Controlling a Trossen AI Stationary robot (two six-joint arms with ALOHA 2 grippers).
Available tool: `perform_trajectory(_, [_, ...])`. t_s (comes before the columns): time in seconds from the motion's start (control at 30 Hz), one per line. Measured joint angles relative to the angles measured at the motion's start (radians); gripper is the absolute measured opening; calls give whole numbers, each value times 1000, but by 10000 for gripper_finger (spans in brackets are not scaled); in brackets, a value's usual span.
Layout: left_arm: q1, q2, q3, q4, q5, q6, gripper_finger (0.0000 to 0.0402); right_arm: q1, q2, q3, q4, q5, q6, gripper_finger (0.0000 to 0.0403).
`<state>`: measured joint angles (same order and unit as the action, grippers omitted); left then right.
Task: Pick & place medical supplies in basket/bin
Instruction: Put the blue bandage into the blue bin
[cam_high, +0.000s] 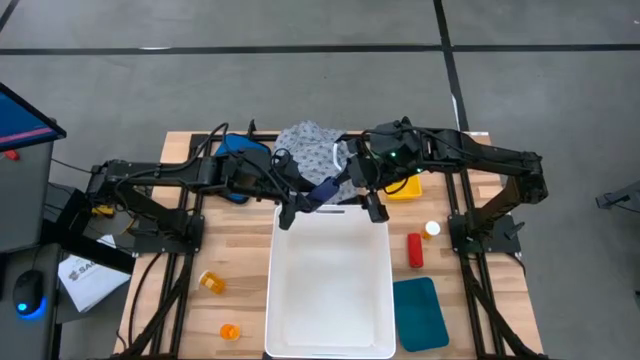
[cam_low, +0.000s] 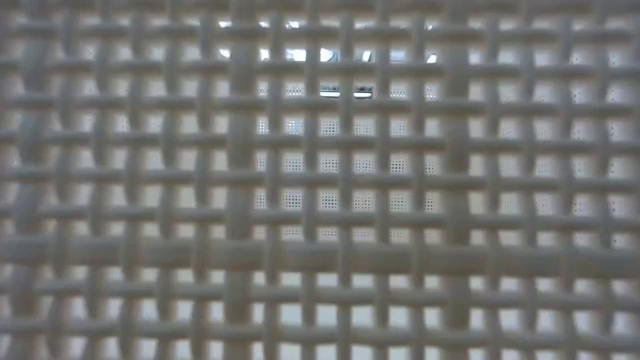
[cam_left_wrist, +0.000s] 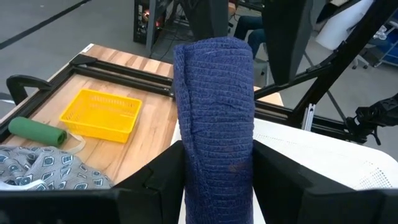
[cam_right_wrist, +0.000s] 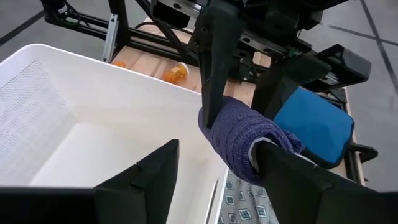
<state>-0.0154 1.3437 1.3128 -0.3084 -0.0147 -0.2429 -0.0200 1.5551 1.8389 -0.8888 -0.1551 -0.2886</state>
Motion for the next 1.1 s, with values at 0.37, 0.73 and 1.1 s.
perform_trajectory(0.37, [0,0,0,2,4,0,155,-1,0,0,2,4,0,73])
perform_trajectory(0.73, [-5,-15,4,-51,-5,56,155,23,-2,-2,-20,78,-26,18])
perform_trajectory(1.1, [4,-108,1,-271,-38,122,154,66,-53,37,-130,234,-20,5])
